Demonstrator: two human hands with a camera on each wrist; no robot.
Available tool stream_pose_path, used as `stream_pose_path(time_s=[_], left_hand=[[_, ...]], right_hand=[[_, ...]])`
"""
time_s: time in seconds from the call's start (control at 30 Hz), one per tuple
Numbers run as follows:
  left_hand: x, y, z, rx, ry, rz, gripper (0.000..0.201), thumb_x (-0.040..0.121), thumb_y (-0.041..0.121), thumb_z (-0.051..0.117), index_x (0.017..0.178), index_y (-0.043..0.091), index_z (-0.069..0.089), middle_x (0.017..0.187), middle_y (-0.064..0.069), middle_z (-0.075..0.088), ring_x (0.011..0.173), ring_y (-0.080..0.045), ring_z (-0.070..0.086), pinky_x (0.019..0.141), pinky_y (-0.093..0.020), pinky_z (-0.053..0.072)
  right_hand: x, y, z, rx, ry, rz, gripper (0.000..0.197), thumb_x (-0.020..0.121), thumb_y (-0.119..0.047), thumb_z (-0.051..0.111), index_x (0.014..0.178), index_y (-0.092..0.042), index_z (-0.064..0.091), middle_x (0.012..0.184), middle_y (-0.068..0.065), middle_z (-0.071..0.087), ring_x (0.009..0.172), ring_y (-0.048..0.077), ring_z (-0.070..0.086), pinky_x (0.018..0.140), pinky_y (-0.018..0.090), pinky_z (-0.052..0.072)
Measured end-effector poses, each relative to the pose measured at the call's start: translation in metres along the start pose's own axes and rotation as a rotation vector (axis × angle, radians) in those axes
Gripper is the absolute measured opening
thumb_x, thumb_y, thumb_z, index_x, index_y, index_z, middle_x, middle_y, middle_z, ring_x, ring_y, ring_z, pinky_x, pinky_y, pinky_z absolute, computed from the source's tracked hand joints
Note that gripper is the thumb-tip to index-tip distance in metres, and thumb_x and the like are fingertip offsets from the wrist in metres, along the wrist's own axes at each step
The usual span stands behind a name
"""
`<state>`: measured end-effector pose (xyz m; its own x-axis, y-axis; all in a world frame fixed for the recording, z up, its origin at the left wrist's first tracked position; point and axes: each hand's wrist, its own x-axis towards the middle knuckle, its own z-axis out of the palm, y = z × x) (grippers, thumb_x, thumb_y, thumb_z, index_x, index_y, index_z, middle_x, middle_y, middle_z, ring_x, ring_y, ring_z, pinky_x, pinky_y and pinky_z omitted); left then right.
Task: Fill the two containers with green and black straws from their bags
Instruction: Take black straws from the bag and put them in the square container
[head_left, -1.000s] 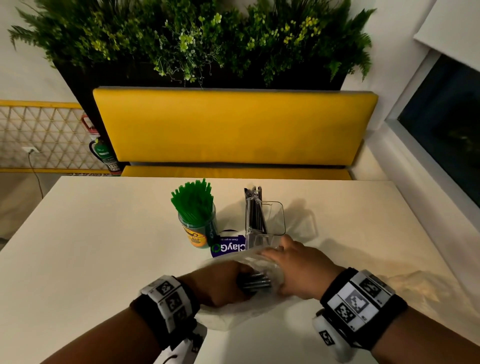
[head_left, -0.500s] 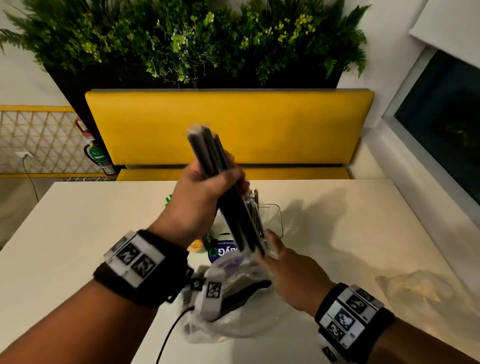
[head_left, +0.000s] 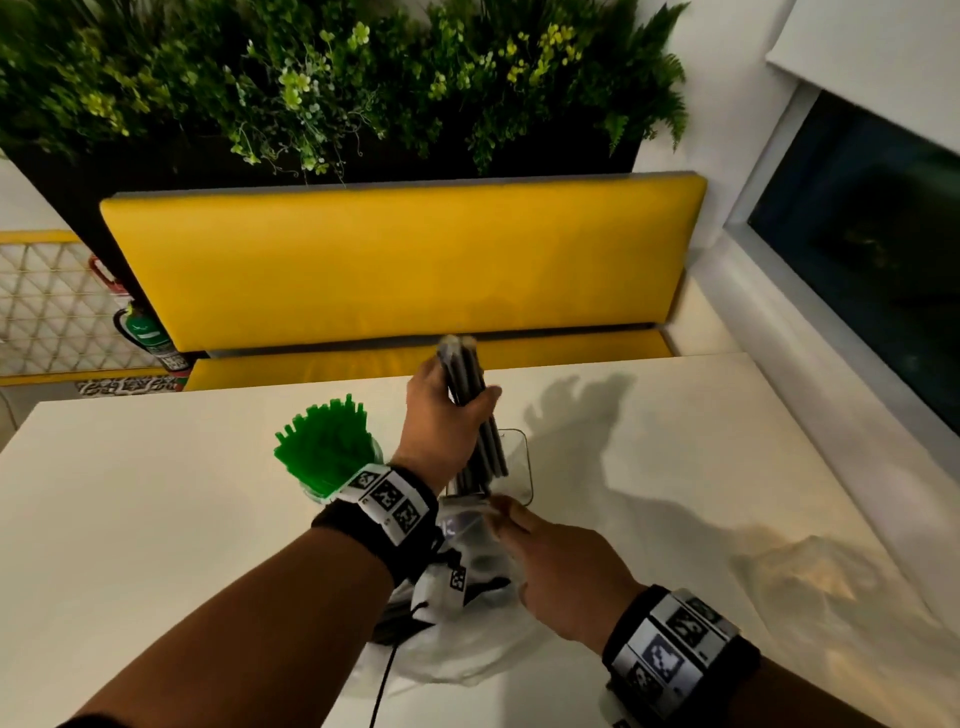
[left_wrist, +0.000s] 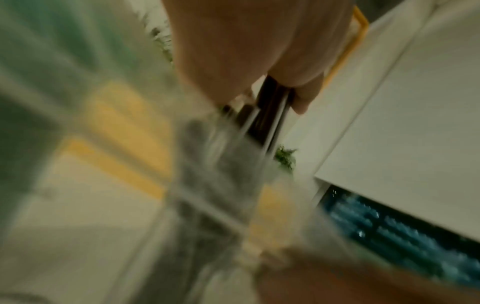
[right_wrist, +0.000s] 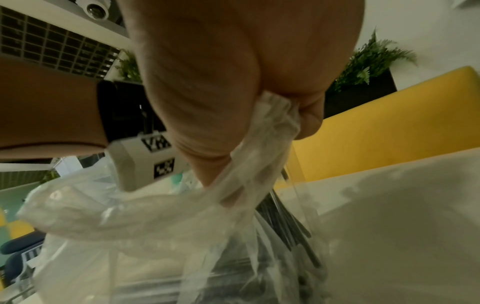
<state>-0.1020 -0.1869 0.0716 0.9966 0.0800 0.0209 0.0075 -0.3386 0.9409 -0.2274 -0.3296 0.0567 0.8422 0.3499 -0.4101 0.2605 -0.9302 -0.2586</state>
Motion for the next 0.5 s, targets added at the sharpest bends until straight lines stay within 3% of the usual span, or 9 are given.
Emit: stream_pose_path(time_s=[0.03, 0.1, 0.2, 0.27, 0.33, 0.37, 0.43, 0.5], left_hand=[[0.000, -0.009, 0.002, 0.135, -0.057, 0.007, 0.042, 0.075, 0.047, 0.077, 0.106, 0.022, 0.064, 0.120, -0.004, 0.057, 0.110, -0.025, 0.059, 0.096, -0.045, 0.052], [-0.002, -0.012, 0.003, 0.222, -0.168, -0.025, 0.042, 0.074, 0.038, 0.083, 0.104, 0.030, 0.054, 0.133, -0.007, 0.049, 0.120, -0.031, 0.053, 0.105, -0.049, 0.046], [0.002, -0.007, -0.005, 0.258, -0.361, -0.004, 0.062, 0.072, 0.024, 0.088, 0.117, 0.030, 0.046, 0.133, 0.002, 0.039, 0.124, -0.024, 0.050, 0.105, -0.037, 0.046], [0.006, -0.001, -0.018, 0.297, -0.466, 0.037, 0.091, 0.068, 0.033, 0.090, 0.141, 0.032, 0.035, 0.143, 0.006, 0.029, 0.129, -0.016, 0.042, 0.098, -0.033, 0.046], [0.007, 0.007, -0.032, 0.241, -0.484, 0.038, 0.109, 0.068, 0.043, 0.088, 0.151, 0.041, 0.018, 0.151, 0.010, 0.021, 0.131, -0.009, 0.031, 0.096, -0.033, 0.045], [0.003, 0.010, -0.040, 0.216, -0.451, 0.051, 0.106, 0.070, 0.047, 0.086, 0.151, 0.042, 0.017, 0.152, 0.012, 0.020, 0.131, -0.007, 0.031, 0.097, -0.034, 0.045], [-0.010, 0.013, -0.053, 0.290, -0.315, 0.151, 0.084, 0.075, 0.054, 0.079, 0.142, 0.036, 0.032, 0.145, 0.008, 0.033, 0.125, -0.008, 0.044, 0.091, -0.032, 0.048], [-0.025, 0.011, -0.062, 0.559, -0.273, 0.261, 0.059, 0.078, 0.061, 0.071, 0.122, 0.030, 0.046, 0.119, 0.007, 0.049, 0.096, -0.008, 0.058, 0.074, -0.025, 0.049]], right_hand=[[0.000, 0.001, 0.000, 0.013, -0.003, 0.000, 0.077, 0.091, -0.015, 0.053, 0.155, -0.032, 0.013, 0.164, -0.014, 0.000, 0.105, 0.029, 0.063, 0.082, 0.035, 0.051], [0.002, 0.002, 0.000, 0.027, -0.007, -0.004, 0.074, 0.092, -0.016, 0.052, 0.154, -0.030, 0.015, 0.164, -0.014, -0.002, 0.111, 0.028, 0.061, 0.085, 0.035, 0.050], [0.003, 0.006, -0.002, 0.064, -0.022, -0.014, 0.070, 0.094, -0.018, 0.048, 0.155, -0.031, 0.016, 0.164, -0.013, 0.000, 0.122, 0.026, 0.056, 0.094, 0.036, 0.049], [0.003, 0.007, -0.004, 0.082, -0.033, -0.027, 0.068, 0.094, -0.019, 0.046, 0.154, -0.033, 0.016, 0.164, -0.014, 0.000, 0.125, 0.027, 0.054, 0.097, 0.039, 0.048], [0.003, 0.007, -0.004, 0.086, -0.034, -0.034, 0.068, 0.095, -0.020, 0.046, 0.154, -0.034, 0.015, 0.164, -0.015, -0.001, 0.125, 0.026, 0.053, 0.099, 0.039, 0.048], [0.003, 0.007, -0.005, 0.085, -0.032, -0.033, 0.068, 0.096, -0.021, 0.046, 0.154, -0.034, 0.014, 0.163, -0.017, -0.002, 0.125, 0.026, 0.053, 0.100, 0.038, 0.047], [0.003, 0.006, -0.005, 0.083, -0.030, -0.027, 0.069, 0.095, -0.021, 0.048, 0.154, -0.035, 0.014, 0.163, -0.019, -0.004, 0.125, 0.024, 0.053, 0.101, 0.037, 0.046], [0.004, 0.006, -0.006, 0.087, -0.030, -0.031, 0.071, 0.094, -0.020, 0.049, 0.154, -0.034, 0.014, 0.163, -0.020, -0.004, 0.127, 0.023, 0.052, 0.101, 0.035, 0.046]])
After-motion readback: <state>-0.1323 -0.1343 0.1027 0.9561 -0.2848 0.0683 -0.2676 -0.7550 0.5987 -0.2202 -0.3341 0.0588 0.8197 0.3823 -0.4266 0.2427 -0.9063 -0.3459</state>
